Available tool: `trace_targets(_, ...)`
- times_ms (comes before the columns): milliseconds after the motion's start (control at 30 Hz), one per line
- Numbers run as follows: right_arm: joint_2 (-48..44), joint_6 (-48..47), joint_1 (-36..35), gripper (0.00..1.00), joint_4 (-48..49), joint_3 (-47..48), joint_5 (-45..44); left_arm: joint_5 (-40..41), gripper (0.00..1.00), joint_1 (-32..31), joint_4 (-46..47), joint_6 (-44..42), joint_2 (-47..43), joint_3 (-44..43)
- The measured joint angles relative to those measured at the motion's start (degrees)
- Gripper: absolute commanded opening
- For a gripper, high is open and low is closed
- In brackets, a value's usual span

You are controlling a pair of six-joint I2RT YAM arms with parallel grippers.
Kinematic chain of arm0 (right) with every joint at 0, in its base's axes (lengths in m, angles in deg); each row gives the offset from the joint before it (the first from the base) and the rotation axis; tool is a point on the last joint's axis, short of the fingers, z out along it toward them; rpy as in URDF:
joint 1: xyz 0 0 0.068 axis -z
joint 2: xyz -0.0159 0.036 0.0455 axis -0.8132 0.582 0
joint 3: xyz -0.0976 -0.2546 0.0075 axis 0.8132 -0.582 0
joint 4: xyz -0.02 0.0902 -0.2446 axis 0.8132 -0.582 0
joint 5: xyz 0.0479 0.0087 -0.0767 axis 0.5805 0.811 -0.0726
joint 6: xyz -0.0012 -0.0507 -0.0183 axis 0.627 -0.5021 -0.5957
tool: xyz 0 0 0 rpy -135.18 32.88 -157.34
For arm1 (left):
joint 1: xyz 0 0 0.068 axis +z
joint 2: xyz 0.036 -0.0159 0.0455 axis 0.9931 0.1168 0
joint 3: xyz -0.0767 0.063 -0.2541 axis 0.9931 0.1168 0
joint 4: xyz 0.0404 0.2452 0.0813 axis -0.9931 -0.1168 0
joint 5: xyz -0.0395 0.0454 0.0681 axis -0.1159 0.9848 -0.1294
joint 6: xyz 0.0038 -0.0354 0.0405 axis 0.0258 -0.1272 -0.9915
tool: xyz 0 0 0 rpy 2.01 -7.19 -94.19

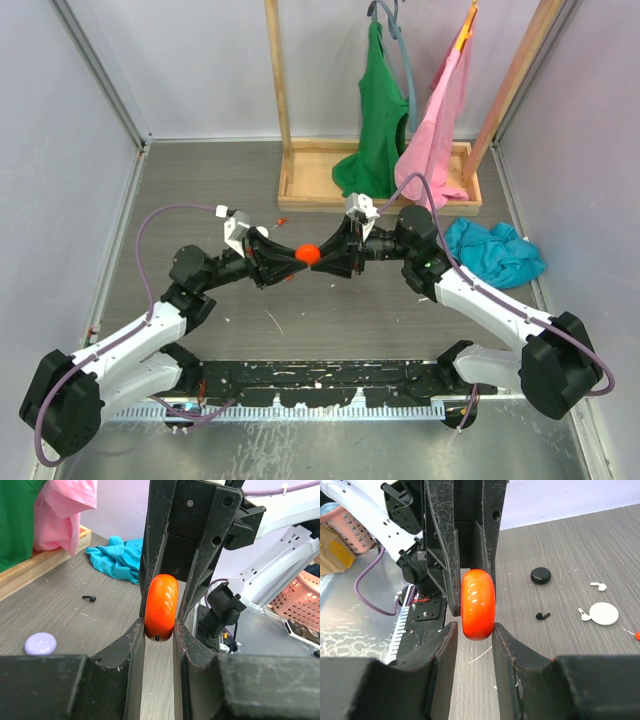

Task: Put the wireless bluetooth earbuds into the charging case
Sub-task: Pick up the charging case at the center of the board.

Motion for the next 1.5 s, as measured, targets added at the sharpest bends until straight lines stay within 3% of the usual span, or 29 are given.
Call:
trace_targets(267,1.2,1.5,0.1,0.22,1.6,0.0,2.1,-0.9,0.05,0.0,2.0,0.8,0.4,0.7)
trace_targets(467,1.5,1.3,0.3,0.1,0.6,0.3,2.9,-1.5,0.24,0.1,2.6,0.7,1.3,0.7)
trace_targets(600,1.7,-2.5,0.3,0.06,-6.4,3.5,3.1,-1.5,0.41,0.1,2.4,-0.1,1.3,0.7)
trace_targets(967,4.1,-20.8,-0.1,0.04,-32.3,15.6,3.3,-2.9,0.67,0.0,-5.7,-4.8,-3.5,0.5)
trace_targets(1233,6.4,-29.8,-0.2,0.05,-46.9,20.4,0.6,-3.0,0.68,0.0,-13.0,-9.8,-4.6,-2.8)
trace_targets(1500,7.8,-34.4,-1.0,0.05,-54.0,24.4,-2.3,-4.7,0.54,0.0,-17.2,-12.0,0.5,-7.4)
